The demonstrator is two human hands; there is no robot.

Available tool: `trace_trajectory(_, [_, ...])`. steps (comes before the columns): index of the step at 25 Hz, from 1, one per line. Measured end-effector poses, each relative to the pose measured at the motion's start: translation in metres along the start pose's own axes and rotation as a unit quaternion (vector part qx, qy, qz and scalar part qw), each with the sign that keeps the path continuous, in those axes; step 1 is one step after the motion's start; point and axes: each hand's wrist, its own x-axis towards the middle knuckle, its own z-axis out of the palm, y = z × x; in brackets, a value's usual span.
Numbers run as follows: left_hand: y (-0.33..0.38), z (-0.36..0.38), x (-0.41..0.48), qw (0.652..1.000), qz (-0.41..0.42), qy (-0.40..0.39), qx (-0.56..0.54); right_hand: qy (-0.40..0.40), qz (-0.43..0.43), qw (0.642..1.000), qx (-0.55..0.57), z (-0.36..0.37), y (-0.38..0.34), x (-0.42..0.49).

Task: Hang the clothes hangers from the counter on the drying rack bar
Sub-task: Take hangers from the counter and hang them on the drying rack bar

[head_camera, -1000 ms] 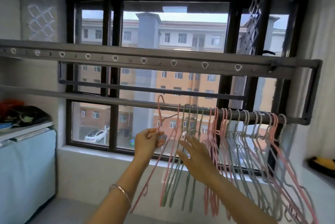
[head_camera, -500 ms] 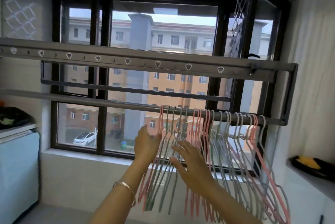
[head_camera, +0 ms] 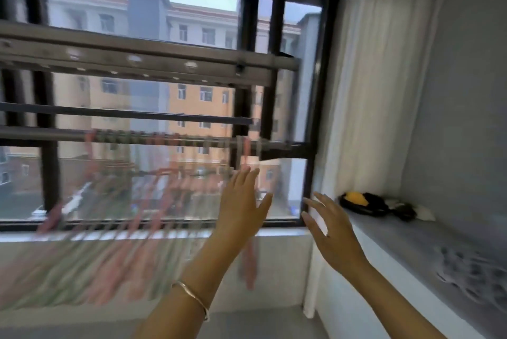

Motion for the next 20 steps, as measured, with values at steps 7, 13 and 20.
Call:
trace_trajectory(7, [0.121,0.216,0.001,0.985,0.055,-0.151,-0.066,0.05,0.147,0.985,-0.081,-0.136,0.2,-0.058])
trace_trajectory(13, [0.184,0.39,0.007,0.944,0.102,-0.296,-0.099,0.109,0.265,0.947,-0.142,-0.189,0.343,-0.108])
trace_trajectory(20, [0.241,0.587,0.018,0.85,0.215,-0.471,-0.095,0.175,0.432,0.864,-0.193,-0.19,0.487,-0.15])
